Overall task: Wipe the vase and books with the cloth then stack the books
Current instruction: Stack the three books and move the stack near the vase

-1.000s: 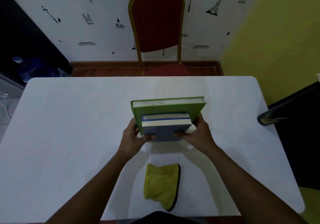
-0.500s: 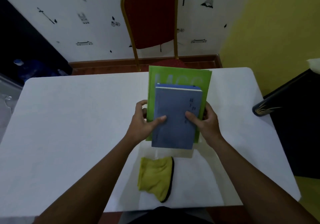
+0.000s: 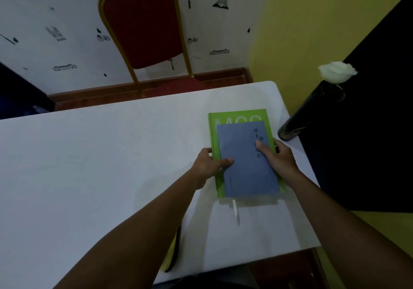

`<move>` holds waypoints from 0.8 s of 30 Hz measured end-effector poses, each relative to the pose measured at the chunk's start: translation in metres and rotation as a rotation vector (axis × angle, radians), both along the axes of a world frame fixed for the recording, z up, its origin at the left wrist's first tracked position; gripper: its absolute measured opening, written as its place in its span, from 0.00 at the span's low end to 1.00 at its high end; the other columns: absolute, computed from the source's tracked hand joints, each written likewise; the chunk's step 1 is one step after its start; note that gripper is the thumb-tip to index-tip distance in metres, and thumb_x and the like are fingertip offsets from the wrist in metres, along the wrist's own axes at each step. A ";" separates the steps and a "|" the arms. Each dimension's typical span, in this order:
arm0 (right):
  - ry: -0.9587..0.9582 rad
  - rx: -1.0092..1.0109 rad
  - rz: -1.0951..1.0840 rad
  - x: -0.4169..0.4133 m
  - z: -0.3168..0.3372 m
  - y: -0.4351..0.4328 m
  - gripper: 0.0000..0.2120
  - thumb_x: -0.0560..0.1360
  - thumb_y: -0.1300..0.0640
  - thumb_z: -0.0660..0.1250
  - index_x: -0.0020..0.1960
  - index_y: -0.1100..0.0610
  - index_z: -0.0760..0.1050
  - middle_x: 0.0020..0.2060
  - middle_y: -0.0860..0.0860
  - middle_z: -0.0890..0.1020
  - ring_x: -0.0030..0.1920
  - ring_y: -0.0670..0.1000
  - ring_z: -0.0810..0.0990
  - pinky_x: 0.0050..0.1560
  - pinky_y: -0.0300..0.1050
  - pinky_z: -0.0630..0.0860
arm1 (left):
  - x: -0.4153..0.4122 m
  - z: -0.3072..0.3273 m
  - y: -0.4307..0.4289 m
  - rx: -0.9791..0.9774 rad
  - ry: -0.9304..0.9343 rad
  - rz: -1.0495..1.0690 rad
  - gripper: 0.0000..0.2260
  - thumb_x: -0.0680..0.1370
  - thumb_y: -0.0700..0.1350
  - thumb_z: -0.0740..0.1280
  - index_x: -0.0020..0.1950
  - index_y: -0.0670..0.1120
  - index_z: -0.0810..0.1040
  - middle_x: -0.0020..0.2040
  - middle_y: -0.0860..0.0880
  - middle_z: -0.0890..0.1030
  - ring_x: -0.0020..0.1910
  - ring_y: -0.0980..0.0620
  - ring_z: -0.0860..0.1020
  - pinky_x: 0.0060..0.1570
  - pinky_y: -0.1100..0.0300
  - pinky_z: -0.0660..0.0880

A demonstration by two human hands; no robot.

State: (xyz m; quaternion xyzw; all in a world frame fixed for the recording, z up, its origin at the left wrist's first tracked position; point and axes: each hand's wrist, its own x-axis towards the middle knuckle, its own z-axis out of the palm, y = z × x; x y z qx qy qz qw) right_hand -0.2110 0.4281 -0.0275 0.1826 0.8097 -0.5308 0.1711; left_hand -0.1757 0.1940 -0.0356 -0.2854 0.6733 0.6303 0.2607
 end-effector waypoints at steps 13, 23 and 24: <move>-0.128 0.305 0.199 -0.010 -0.049 0.030 0.36 0.64 0.26 0.68 0.66 0.45 0.77 0.62 0.52 0.73 0.61 0.57 0.79 0.65 0.57 0.78 | 0.012 -0.019 0.029 -0.404 0.082 -0.138 0.18 0.77 0.48 0.76 0.63 0.40 0.82 0.52 0.49 0.81 0.46 0.52 0.77 0.33 0.71 0.69; -0.085 0.273 0.100 -0.010 -0.052 0.021 0.29 0.63 0.28 0.70 0.48 0.52 0.78 0.54 0.55 0.80 0.51 0.55 0.82 0.51 0.52 0.83 | 0.000 -0.018 0.031 -0.443 0.127 -0.185 0.22 0.77 0.52 0.75 0.64 0.39 0.79 0.61 0.42 0.81 0.54 0.45 0.82 0.52 0.52 0.82; -0.082 0.281 0.090 -0.009 -0.052 0.021 0.29 0.63 0.28 0.70 0.48 0.51 0.78 0.54 0.55 0.80 0.52 0.56 0.82 0.52 0.54 0.83 | -0.001 -0.019 0.030 -0.454 0.130 -0.197 0.23 0.76 0.53 0.76 0.63 0.38 0.80 0.60 0.42 0.81 0.54 0.44 0.82 0.54 0.50 0.82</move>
